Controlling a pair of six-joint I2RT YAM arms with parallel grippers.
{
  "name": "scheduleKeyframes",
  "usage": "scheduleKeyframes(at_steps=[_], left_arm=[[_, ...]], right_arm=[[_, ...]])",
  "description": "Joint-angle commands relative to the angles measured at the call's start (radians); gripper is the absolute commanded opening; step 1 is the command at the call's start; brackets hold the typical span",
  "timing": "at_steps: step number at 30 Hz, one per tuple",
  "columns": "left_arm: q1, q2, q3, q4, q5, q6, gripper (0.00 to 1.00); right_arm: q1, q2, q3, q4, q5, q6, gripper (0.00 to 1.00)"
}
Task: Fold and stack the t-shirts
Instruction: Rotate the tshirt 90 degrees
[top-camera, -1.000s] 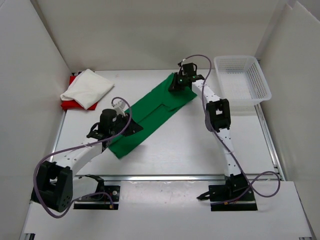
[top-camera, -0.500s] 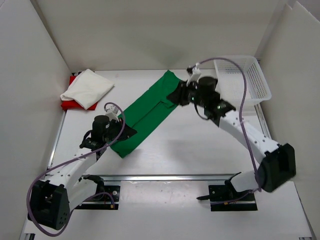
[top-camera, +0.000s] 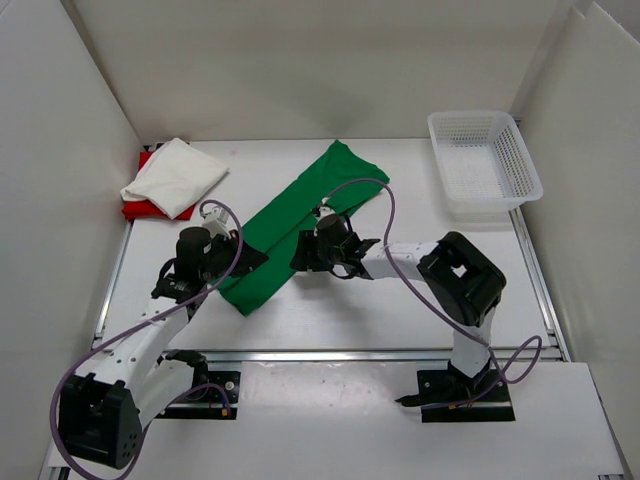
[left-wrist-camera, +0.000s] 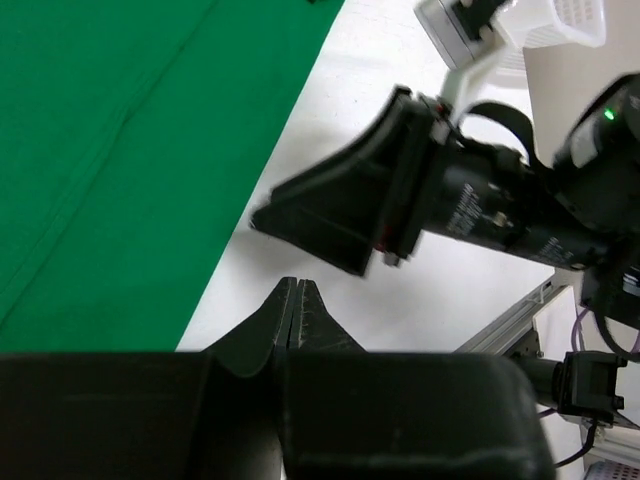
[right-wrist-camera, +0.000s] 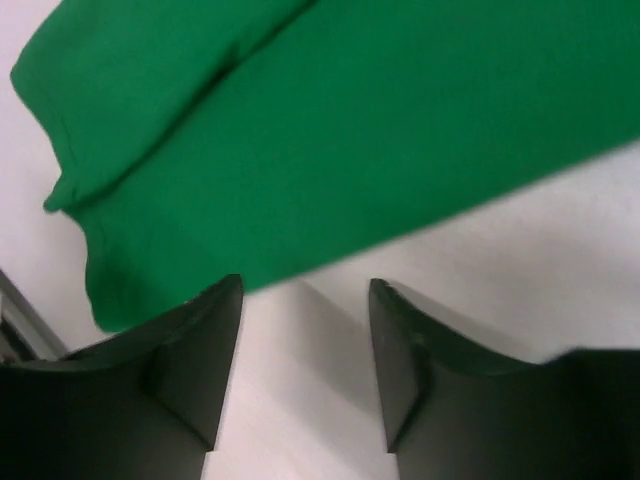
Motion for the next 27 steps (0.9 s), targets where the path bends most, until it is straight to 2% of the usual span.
scheduleKeyframes(at_steps=[1,2,4,6,7,9,10,14,16,18,19,20,21,23,27], left_arm=[[-0.001,-0.017,-0.027,0.007,-0.007,0.010,0.06],[0.002,-0.014,-0.035,0.008,0.002,0.013,0.06],[0.011,-0.006,-0.040,0.019,0.013,0.008,0.06],[0.014,-0.001,-0.032,0.010,0.004,0.014,0.06],[0.009,0.002,-0.030,0.013,0.002,0.020,0.05],[0.000,0.011,-0.032,0.016,-0.004,0.016,0.06],[-0.015,0.006,-0.040,0.025,-0.004,0.016,0.05],[-0.089,0.046,-0.030,0.011,-0.059,0.030,0.04],[-0.141,0.064,-0.037,0.007,-0.068,0.025,0.06],[-0.194,0.084,-0.052,0.010,-0.097,0.040,0.06],[-0.233,0.092,-0.061,-0.004,-0.137,0.046,0.07],[-0.248,0.091,-0.075,-0.019,-0.154,0.059,0.08],[-0.262,0.097,-0.082,-0.027,-0.166,0.069,0.14],[-0.293,0.121,-0.107,-0.044,-0.188,0.091,0.28],[-0.313,0.163,-0.145,-0.013,-0.153,0.091,0.40]], right_arm=[[0.004,0.093,0.048,0.034,0.084,0.066,0.46],[0.001,0.107,0.052,0.035,0.050,0.078,0.43],[-0.002,0.146,0.055,0.035,0.032,0.101,0.28],[-0.012,0.149,0.028,0.037,0.033,0.097,0.24],[-0.025,0.137,0.001,0.047,0.021,0.098,0.15],[-0.067,0.106,-0.032,0.052,-0.025,0.087,0.02],[-0.100,0.071,-0.062,0.046,-0.039,0.071,0.00],[-0.239,-0.086,-0.179,-0.018,-0.117,-0.023,0.00],[-0.355,-0.173,-0.240,-0.101,-0.194,-0.116,0.00],[-0.443,-0.201,-0.244,-0.168,-0.258,-0.199,0.08],[-0.481,-0.218,-0.257,-0.248,-0.284,-0.233,0.16],[-0.496,-0.225,-0.268,-0.258,-0.287,-0.248,0.28],[-0.499,-0.294,-0.317,-0.249,-0.277,-0.246,0.37],[-0.502,-0.438,-0.429,-0.224,-0.235,-0.218,0.41],[-0.502,-0.657,-0.582,-0.244,-0.220,-0.158,0.34]])
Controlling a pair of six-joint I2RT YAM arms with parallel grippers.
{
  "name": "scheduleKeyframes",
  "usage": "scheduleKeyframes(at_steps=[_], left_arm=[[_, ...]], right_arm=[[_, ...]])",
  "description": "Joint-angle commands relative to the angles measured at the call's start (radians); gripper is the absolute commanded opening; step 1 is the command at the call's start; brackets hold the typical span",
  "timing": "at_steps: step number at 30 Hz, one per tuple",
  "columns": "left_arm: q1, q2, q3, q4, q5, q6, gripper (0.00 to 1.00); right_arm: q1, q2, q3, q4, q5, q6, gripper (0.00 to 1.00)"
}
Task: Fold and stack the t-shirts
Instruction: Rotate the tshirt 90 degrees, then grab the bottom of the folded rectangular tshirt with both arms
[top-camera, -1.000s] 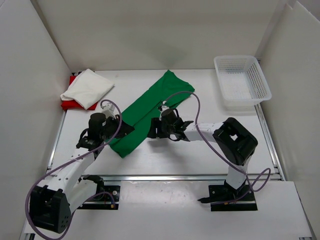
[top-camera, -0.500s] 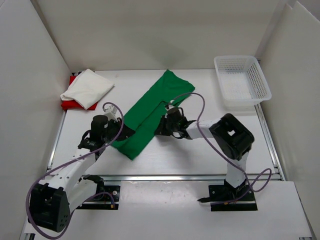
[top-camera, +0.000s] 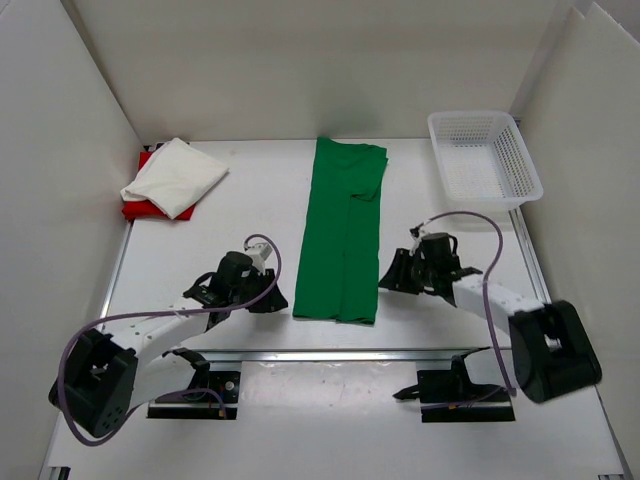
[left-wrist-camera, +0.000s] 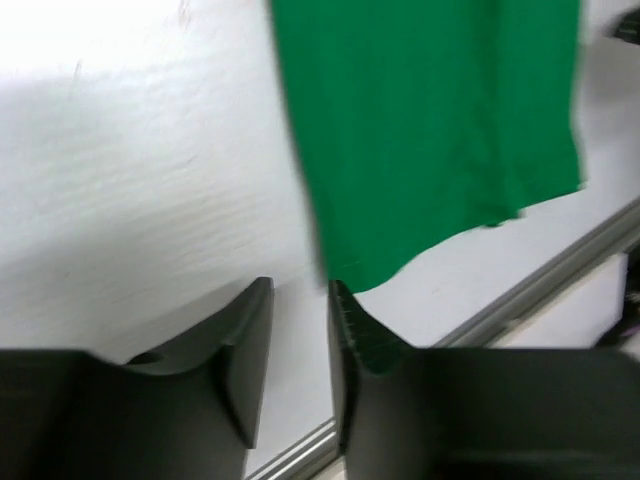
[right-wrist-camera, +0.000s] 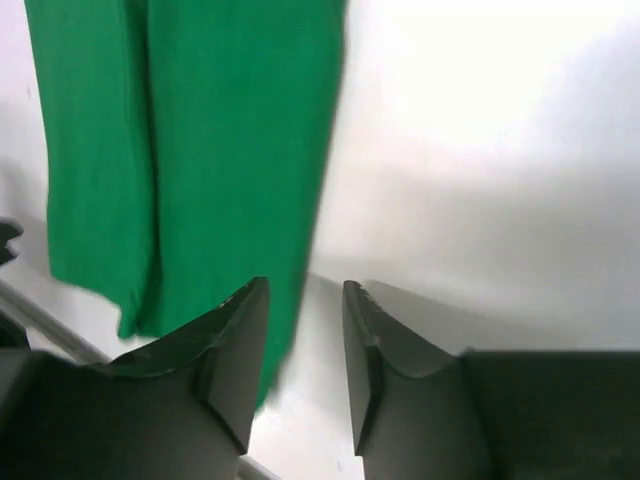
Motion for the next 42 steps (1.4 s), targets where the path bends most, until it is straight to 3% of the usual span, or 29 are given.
scheduleKeyframes(at_steps=[1,6,14,18,24,27,34,37,42], left_arm=[[-0.027,0.031,-0.022,0.015,-0.023,0.016,0.43],[-0.047,0.085,-0.024,0.084,0.020,-0.016,0.47],[-0.037,0.142,-0.036,0.173,0.063,-0.056,0.55],[-0.066,0.194,-0.028,0.195,0.076,-0.079,0.55],[-0.049,0.188,-0.044,0.213,0.079,-0.083,0.41],[-0.052,0.201,-0.035,0.228,0.081,-0.088,0.23],[-0.080,0.199,-0.061,0.256,0.105,-0.110,0.00],[-0.098,0.142,-0.093,0.218,0.106,-0.116,0.00],[-0.167,-0.083,-0.192,0.069,0.096,-0.178,0.00]], right_arm=[[0.019,-0.147,-0.111,-0.047,-0.002,0.024,0.33],[0.138,-0.282,-0.229,-0.026,-0.011,0.135,0.34],[0.139,-0.339,-0.317,0.088,-0.121,0.230,0.42],[0.168,-0.301,-0.317,0.108,-0.126,0.238,0.34],[0.180,-0.287,-0.324,0.131,-0.115,0.241,0.18],[0.189,-0.280,-0.315,0.127,-0.108,0.238,0.10],[0.201,-0.354,-0.343,0.085,-0.075,0.244,0.00],[0.227,-0.403,-0.369,0.047,-0.057,0.264,0.00],[0.420,-0.550,-0.398,-0.083,0.027,0.384,0.00]])
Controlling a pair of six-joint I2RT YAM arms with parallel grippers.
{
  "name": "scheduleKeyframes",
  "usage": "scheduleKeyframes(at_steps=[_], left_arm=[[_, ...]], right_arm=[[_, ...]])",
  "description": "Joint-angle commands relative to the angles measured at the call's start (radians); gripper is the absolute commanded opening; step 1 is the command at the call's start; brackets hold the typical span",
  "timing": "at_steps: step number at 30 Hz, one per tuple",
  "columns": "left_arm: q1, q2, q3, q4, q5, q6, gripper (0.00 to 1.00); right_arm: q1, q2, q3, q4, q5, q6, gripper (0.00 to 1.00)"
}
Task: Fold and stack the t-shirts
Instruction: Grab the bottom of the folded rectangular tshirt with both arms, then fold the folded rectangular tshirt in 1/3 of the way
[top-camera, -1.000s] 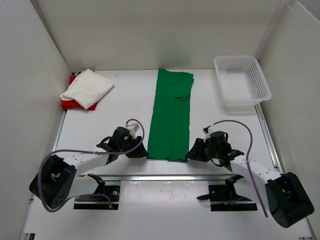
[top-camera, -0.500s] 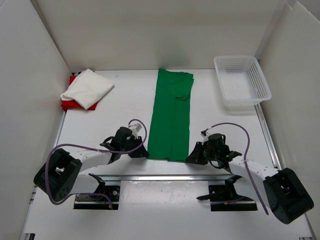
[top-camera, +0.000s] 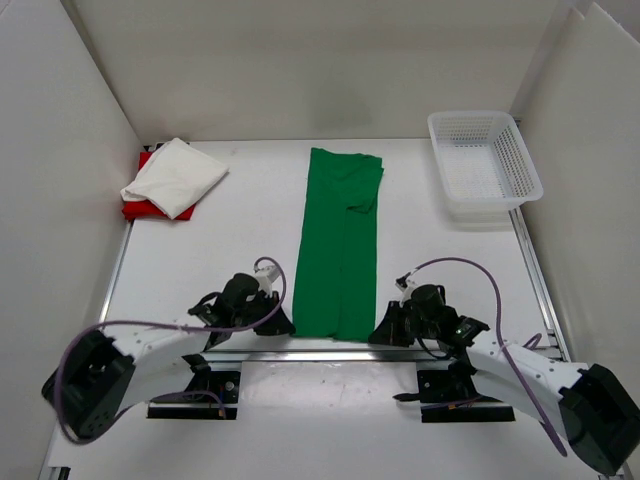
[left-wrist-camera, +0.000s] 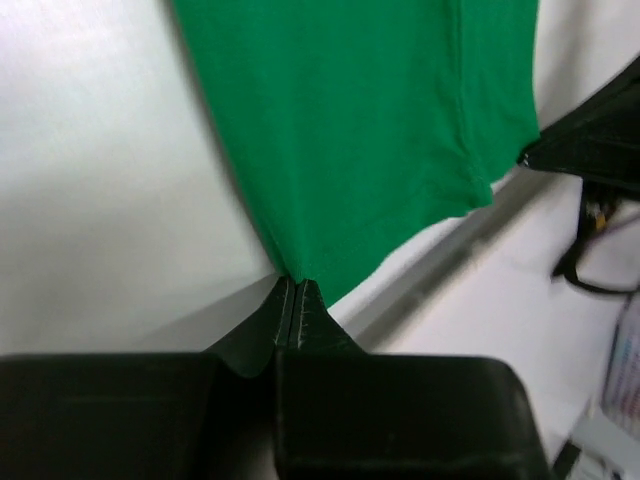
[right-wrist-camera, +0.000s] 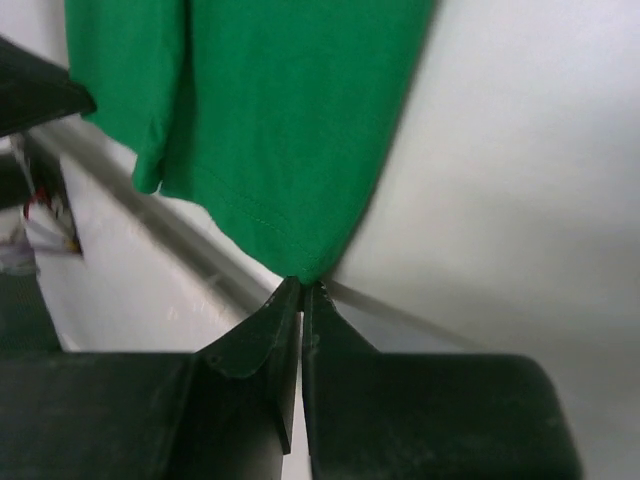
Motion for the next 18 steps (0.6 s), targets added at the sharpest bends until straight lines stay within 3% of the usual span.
scheduleKeyframes(at_steps=[1,3,7,10,18], left_arm=[[-0.058,-0.154,-0.053,-0.122,0.017,-0.074,0.00],[-0.061,-0.251,-0.042,-0.159,0.035,-0.122,0.00],[0.019,-0.250,0.153,-0.231,0.037,-0.076,0.00],[0.102,-0.085,0.308,-0.205,0.004,-0.035,0.00],[0.234,0.382,0.610,-0.099,-0.069,-0.003,0.00]], right_arm=[[0.106,-0.094,-0.007,-0.100,0.069,0.095,0.00],[0.099,-0.156,0.034,-0.172,0.063,0.094,0.00],[-0.100,-0.136,0.154,-0.222,-0.029,-0.054,0.01],[-0.324,0.034,0.299,-0.182,-0.186,-0.227,0.00],[-0.441,0.513,0.670,-0.064,-0.169,-0.334,0.00]])
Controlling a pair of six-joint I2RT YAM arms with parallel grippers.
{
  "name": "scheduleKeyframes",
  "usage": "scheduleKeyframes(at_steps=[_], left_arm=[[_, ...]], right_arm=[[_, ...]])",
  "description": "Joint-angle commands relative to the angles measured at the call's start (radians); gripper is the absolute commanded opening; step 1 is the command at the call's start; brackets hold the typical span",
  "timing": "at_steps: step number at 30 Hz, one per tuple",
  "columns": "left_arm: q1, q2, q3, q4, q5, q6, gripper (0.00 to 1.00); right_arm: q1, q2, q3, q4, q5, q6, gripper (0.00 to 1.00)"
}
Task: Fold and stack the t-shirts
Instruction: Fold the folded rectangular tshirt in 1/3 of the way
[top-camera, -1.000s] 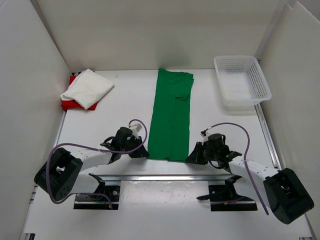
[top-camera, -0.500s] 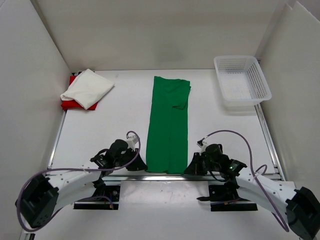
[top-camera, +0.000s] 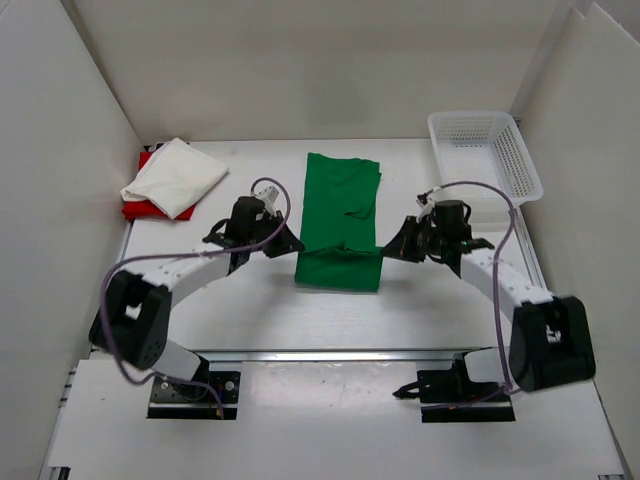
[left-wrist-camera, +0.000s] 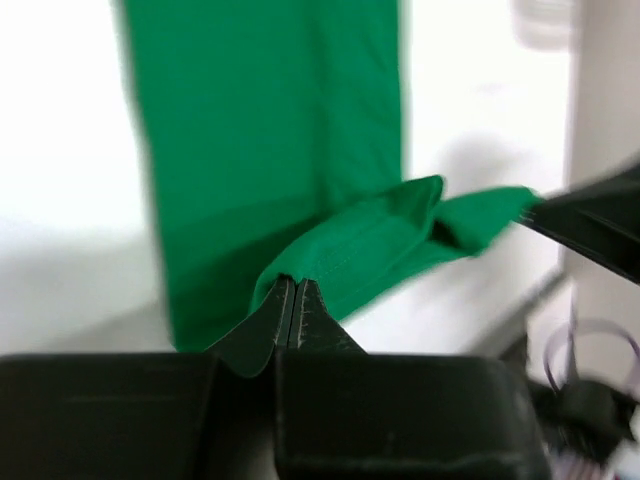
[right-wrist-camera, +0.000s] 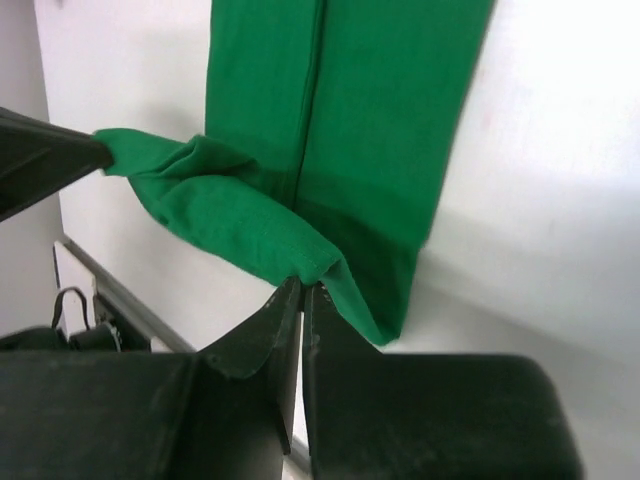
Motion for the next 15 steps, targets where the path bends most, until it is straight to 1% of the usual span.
scheduleKeyframes(at_steps=[1,4,5,8,11,15], left_arm=[[0.045,0.132,0.104,0.010,-0.058,0.029,0.00],[0.077,0.242,0.201,0.003,-0.063,0.031,0.00],[0.079,0.279,0.235,0.006,-0.063,0.031,0.00],[0.094,0.353,0.299,0.028,-0.061,0.023,0.00],[0.096,0.422,0.388,0.003,-0.061,0.026,0.00],[0.116,0.508,0.456,0.020,-0.066,0.025,0.00]], right_arm=[[-0.019,0.173,0.143,0.080,-0.027,-0.077,0.00],[-0.033,0.301,0.247,0.092,-0.020,-0.087,0.00],[-0.034,0.345,0.253,0.104,-0.023,-0.091,0.00],[-0.039,0.435,0.356,0.118,-0.038,-0.092,0.00],[-0.056,0.498,0.420,0.106,-0.035,-0.098,0.00],[-0.077,0.593,0.490,0.092,-0.038,-0.107,0.00]])
